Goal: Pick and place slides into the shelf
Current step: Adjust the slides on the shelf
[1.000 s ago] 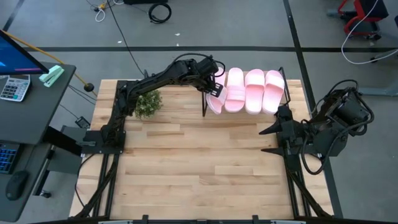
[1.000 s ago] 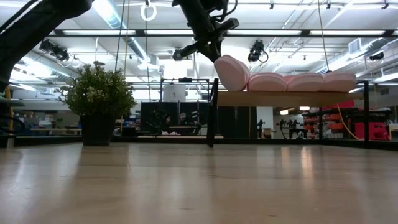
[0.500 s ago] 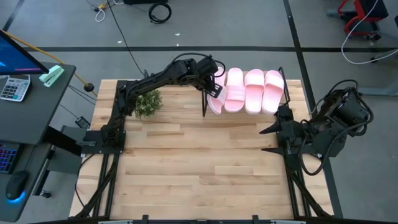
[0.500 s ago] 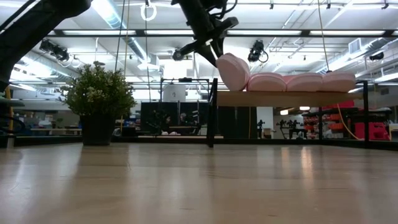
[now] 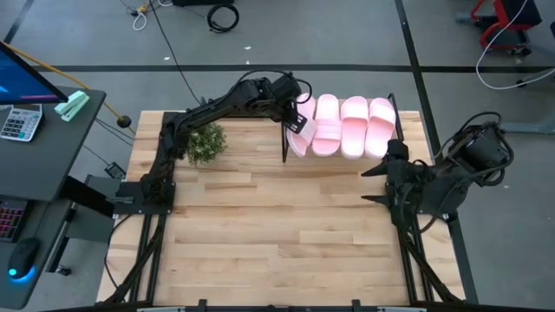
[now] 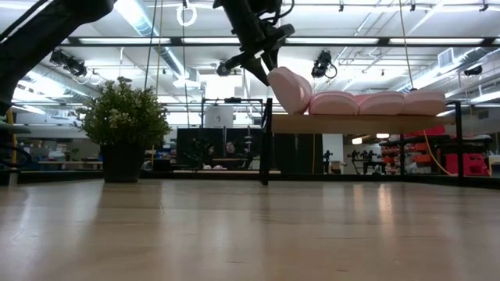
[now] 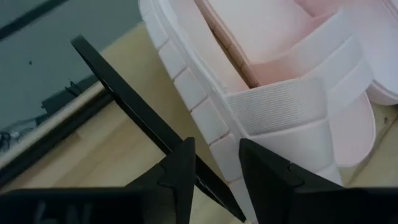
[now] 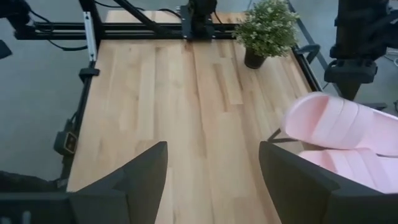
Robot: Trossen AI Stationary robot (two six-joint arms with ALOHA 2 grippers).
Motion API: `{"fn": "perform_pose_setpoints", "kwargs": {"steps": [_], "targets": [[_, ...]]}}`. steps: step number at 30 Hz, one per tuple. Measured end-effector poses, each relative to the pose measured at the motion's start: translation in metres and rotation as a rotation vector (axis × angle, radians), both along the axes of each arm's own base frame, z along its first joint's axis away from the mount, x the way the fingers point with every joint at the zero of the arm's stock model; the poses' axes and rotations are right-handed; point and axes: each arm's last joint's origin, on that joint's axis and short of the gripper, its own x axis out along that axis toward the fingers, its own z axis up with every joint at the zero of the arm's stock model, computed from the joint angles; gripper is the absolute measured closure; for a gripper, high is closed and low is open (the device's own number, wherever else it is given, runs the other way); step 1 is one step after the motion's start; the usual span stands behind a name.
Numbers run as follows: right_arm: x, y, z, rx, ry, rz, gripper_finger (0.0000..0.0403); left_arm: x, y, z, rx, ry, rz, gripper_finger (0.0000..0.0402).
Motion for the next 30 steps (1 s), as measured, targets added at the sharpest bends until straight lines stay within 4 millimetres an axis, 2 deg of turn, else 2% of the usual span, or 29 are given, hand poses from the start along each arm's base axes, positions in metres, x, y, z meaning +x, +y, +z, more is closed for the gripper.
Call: {"fn": "perform_pose_setpoints", "kwargs": {"steps": [7,20,30], "targets": [[0.0002,-0.0044,-0.0022,-0.014,0.032,-0.015,0.0143,-0.0020,0.0043,0.0020,0.018,-0.001,-0.007,0.0260],[-0.0004,-0.0039,-0.0029,0.001,0.047,-0.003,0.0141,-0.0011,0.0006,0.0029,-0.047,-0.030,-0.037,0.0232],[-0.0007,-0.0029,-0.0034,0.040,0.066,0.014,0.0142,-0.0080,-0.0013,-0.0020,-0.046,0.069,-0.048,0.0226]]}}
